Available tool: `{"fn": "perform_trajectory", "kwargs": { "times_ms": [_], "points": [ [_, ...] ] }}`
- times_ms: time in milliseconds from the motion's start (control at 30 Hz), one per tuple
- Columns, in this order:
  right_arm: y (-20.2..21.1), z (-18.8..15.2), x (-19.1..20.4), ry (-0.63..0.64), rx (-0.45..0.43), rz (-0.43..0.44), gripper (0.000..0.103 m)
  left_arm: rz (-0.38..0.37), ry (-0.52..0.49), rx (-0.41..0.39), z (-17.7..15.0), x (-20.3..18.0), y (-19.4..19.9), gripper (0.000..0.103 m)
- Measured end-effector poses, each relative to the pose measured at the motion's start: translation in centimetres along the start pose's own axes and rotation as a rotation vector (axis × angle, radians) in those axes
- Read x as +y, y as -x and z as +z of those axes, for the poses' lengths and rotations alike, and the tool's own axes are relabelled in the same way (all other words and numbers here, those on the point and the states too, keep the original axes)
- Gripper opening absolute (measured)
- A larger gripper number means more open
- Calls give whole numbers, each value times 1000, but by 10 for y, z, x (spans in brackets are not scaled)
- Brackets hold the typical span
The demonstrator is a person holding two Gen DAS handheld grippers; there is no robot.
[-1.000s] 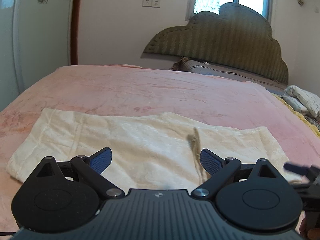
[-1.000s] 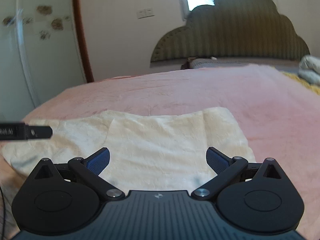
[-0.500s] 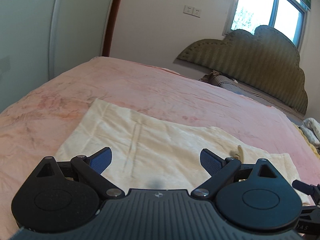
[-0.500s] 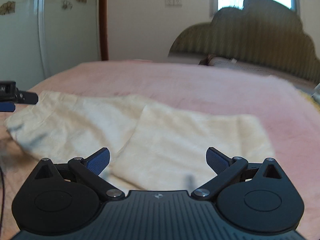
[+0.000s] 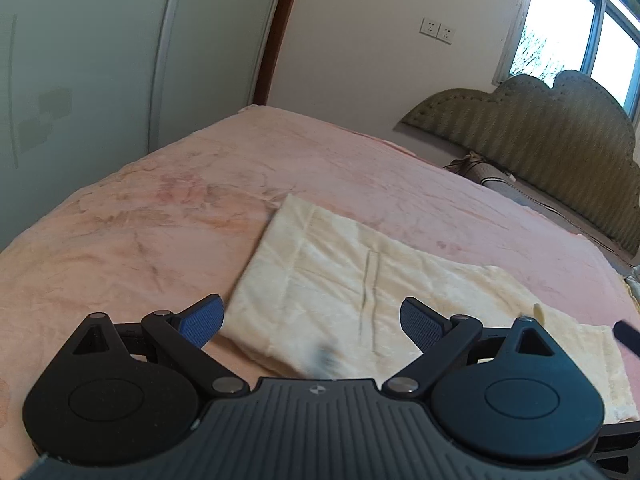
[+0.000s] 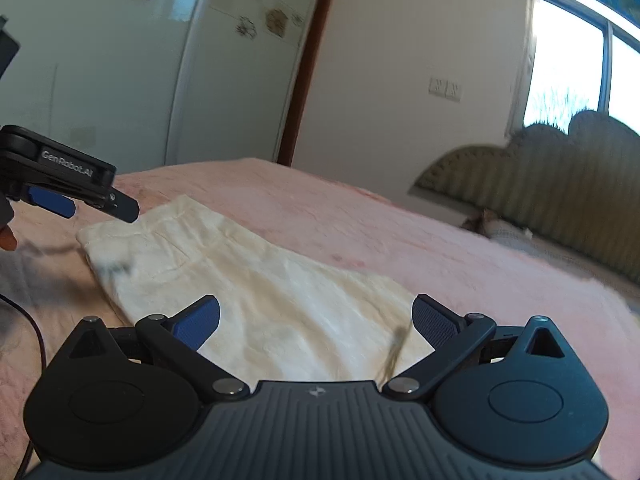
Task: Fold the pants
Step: 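Move both grippers to the folded edge of the cream pants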
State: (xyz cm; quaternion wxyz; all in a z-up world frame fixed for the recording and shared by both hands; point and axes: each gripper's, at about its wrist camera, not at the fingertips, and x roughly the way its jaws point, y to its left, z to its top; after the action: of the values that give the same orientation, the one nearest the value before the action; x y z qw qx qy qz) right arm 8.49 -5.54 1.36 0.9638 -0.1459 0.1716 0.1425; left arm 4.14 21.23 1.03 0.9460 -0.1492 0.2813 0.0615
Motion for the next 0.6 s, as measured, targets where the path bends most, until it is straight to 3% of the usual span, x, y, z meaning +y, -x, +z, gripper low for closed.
{"fn": "perform_trajectory", "kwargs": {
  "times_ms": [100,333,600],
  "points": [
    [-1,2,21,104,-39,-27,103,-5,20,19,1,10,-3,97],
    [-10,4,54,216,-47,57,103,36,12,51,0,19,-7,97],
    [-22,0,74,260,22,156,103,108,-68,47,3,18,-6,97]
  ]
}}
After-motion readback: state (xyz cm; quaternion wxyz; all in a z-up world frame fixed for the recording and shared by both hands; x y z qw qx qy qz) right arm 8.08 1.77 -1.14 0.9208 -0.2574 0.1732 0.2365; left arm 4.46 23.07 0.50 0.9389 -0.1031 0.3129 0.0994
